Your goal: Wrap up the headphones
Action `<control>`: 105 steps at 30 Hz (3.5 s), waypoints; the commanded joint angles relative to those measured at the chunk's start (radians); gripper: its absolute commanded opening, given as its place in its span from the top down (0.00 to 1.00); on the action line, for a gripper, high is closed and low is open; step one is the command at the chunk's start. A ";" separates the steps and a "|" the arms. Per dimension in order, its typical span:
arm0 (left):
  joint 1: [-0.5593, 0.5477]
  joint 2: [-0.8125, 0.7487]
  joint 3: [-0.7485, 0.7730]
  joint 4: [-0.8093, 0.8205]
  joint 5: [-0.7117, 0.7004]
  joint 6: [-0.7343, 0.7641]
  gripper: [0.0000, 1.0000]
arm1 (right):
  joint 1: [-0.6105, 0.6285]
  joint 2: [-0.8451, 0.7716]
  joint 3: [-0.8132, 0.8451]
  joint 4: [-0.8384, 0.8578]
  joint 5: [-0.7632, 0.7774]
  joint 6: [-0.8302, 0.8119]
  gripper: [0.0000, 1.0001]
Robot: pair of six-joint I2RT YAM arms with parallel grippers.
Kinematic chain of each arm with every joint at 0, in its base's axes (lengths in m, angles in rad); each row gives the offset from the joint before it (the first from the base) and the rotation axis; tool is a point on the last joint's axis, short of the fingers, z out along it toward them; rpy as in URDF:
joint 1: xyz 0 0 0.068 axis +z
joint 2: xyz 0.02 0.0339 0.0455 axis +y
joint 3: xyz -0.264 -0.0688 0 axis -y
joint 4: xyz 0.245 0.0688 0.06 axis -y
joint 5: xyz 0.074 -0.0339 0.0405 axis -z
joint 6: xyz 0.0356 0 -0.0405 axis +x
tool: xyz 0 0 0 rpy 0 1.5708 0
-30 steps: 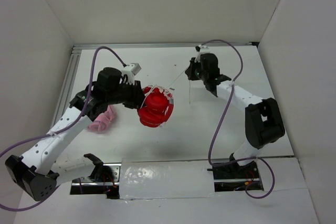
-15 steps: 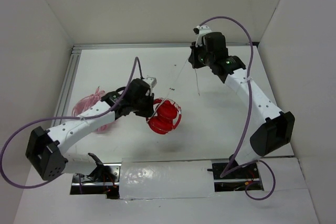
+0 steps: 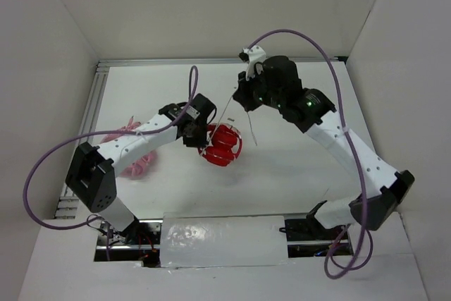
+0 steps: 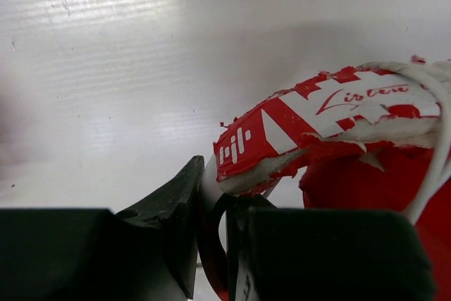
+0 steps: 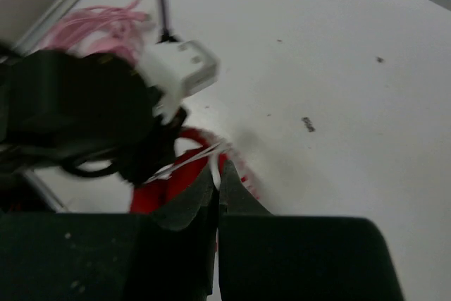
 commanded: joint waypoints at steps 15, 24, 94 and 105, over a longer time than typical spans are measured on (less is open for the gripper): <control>0.220 0.272 0.490 -0.152 0.112 -0.186 1.00 | 0.357 -0.113 -0.250 0.307 -0.287 0.056 1.00; 0.243 0.159 0.465 -0.066 0.212 -0.183 1.00 | 0.406 -0.038 -0.464 0.520 0.026 0.143 1.00; -0.086 -0.076 -0.046 0.123 0.008 0.262 1.00 | -0.166 0.057 -0.144 -0.124 -0.141 0.048 0.88; -0.087 0.088 0.082 0.034 -0.031 0.130 1.00 | -0.131 0.083 -0.121 -0.039 -0.360 0.253 1.00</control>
